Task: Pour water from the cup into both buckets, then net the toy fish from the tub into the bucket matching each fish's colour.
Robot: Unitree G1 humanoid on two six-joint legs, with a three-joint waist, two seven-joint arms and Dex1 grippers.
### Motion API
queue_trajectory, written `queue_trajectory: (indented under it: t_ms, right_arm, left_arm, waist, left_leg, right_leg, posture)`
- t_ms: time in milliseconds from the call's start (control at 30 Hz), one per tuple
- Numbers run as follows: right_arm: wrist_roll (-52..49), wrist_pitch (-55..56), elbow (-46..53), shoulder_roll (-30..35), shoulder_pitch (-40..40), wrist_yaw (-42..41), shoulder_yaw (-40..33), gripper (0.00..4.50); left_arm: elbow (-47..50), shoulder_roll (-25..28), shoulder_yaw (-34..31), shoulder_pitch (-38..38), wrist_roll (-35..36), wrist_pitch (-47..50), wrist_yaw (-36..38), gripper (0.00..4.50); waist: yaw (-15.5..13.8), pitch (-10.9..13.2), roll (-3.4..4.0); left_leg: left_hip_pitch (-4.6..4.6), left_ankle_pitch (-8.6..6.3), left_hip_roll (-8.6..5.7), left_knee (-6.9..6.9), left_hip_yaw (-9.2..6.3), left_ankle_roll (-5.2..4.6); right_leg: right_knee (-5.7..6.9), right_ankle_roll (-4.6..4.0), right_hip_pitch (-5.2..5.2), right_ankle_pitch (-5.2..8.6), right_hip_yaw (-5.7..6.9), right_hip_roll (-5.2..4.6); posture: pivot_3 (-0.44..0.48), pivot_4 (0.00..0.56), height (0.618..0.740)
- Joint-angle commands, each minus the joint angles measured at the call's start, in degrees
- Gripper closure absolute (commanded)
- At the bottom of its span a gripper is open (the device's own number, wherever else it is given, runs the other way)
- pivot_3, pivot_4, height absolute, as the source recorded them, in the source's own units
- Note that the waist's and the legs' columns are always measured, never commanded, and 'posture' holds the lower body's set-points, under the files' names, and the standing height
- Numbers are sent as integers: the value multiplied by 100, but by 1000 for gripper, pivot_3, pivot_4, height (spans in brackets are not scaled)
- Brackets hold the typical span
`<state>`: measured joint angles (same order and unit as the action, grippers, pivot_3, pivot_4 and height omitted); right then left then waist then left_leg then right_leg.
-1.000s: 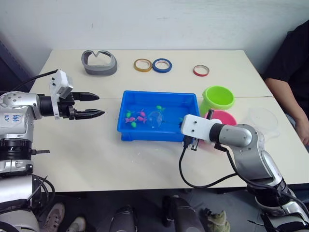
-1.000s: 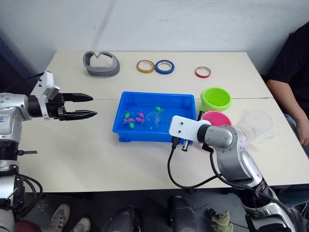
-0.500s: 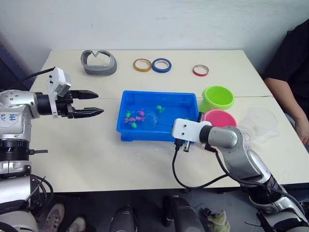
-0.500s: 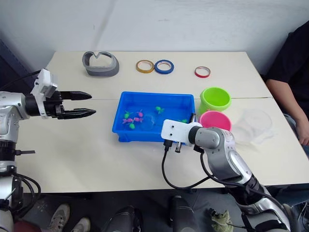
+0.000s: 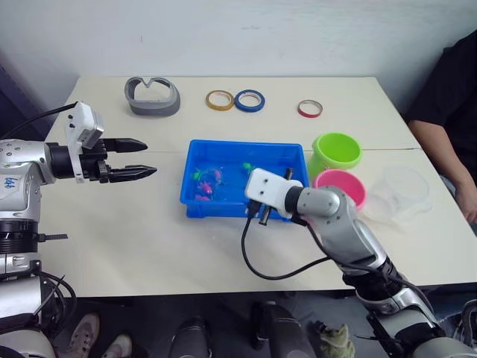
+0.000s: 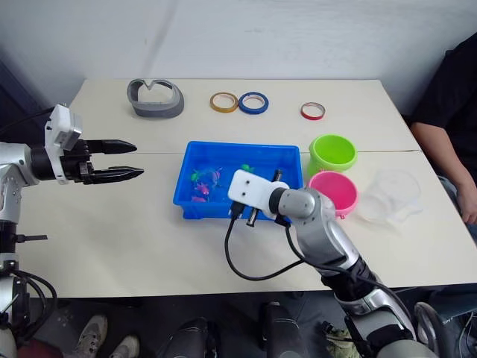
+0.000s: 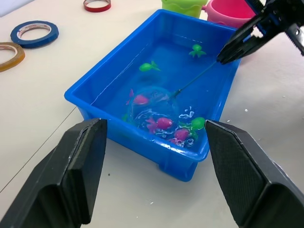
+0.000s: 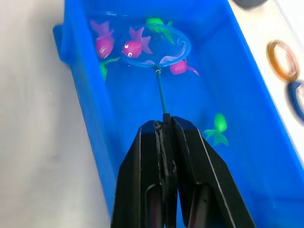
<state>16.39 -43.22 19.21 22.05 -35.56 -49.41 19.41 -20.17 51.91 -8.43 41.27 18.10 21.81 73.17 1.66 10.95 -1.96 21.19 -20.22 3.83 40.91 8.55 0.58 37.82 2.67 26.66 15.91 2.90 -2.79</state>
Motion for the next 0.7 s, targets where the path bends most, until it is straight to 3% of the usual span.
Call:
queue_trajectory:
  t_ms: [33,267,700]
  right_arm:
    - [-554,-886,705,222,-168,-317,-524,4500]
    - [-1406,-2117,1405,804,-251,-483,-1017,4500]
    - [-2234,-2571,1765,1431,-114,113,-1306,4500]
  left_arm:
    - [172,101,-161,21,143,-38,-33,898]
    - [117,-9,-81,117,166,-77,4,898]
    - [3,-138,119,303,171,-107,230,898]
  waist:
    - [-10,0,0]
    - [3,0,0]
    - [0,0,0]
  left_leg:
    - [1,-1,0,0,-2,-2]
    - [2,-5,-5,-2,-5,-6]
    - [2,-6,-6,-3,-1,-8]
  right_leg:
    - [-1,0,0,0,1,-2]
    - [-5,0,0,0,10,-20]
    - [-8,0,1,0,10,-21]
  posture:
    - [0,150,727]
    - [0,150,727]
    - [0,150,727]
